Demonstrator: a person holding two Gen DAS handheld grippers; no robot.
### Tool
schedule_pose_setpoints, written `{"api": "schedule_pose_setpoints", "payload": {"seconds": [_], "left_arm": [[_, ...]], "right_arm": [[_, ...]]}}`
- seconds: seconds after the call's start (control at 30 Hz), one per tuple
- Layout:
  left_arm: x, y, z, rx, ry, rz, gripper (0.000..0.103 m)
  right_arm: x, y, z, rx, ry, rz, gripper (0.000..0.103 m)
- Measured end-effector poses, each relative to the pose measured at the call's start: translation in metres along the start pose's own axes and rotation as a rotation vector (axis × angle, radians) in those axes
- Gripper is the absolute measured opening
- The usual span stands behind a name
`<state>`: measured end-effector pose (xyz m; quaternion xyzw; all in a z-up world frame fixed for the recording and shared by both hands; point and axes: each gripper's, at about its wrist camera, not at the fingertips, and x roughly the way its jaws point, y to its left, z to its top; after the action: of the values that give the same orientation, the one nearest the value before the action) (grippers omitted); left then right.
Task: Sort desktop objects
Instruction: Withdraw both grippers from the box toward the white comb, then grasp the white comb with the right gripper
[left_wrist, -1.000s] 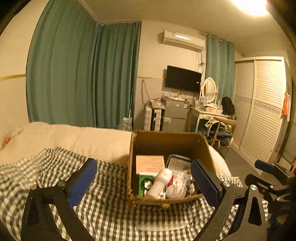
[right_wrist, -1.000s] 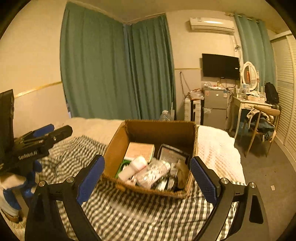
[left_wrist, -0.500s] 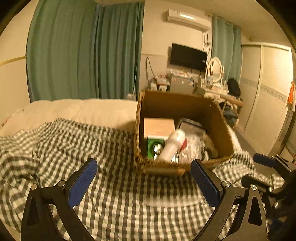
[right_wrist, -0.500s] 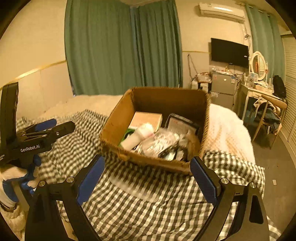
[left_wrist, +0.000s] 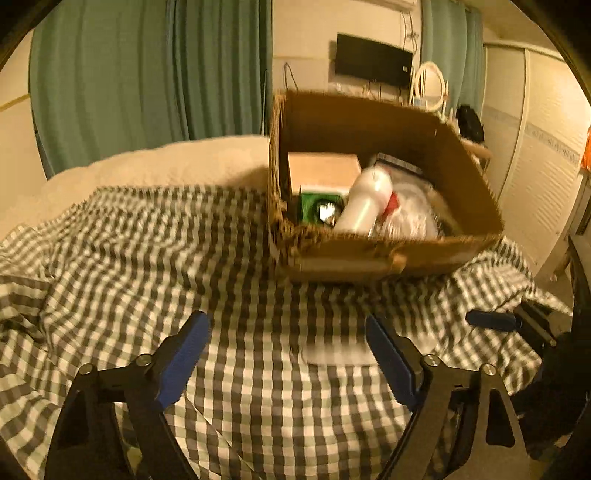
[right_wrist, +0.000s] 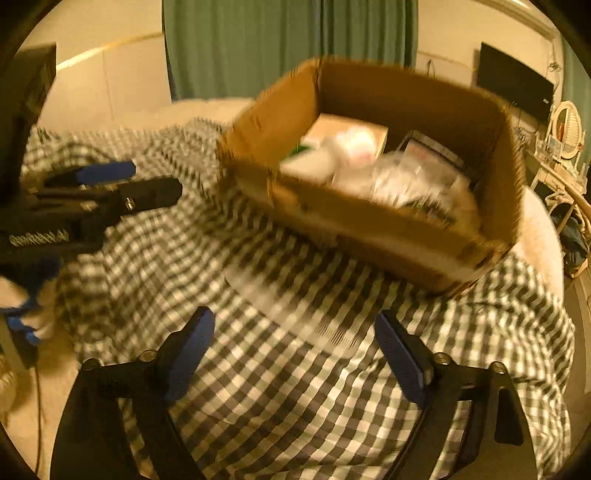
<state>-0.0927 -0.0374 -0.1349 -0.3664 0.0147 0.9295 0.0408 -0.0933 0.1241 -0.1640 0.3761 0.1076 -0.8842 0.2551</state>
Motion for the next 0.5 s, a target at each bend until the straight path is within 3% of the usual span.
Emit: {"api": "schedule_pose_setpoints", "payload": {"seconds": [0.37,0.5], "left_arm": [[0.044,-0.004,-0.02,-0.004,0.152,-0.04,0.084],[0.055,-0.007,-0.025,0.005,0.182,-0.037,0.084]], "right_arm": [[0.067,-0.001,-0.007,-0.079,0.122,-0.017,0.084],[0.096,0.001,-0.01,-0.134,0.168,-0.07,0.084]]}}
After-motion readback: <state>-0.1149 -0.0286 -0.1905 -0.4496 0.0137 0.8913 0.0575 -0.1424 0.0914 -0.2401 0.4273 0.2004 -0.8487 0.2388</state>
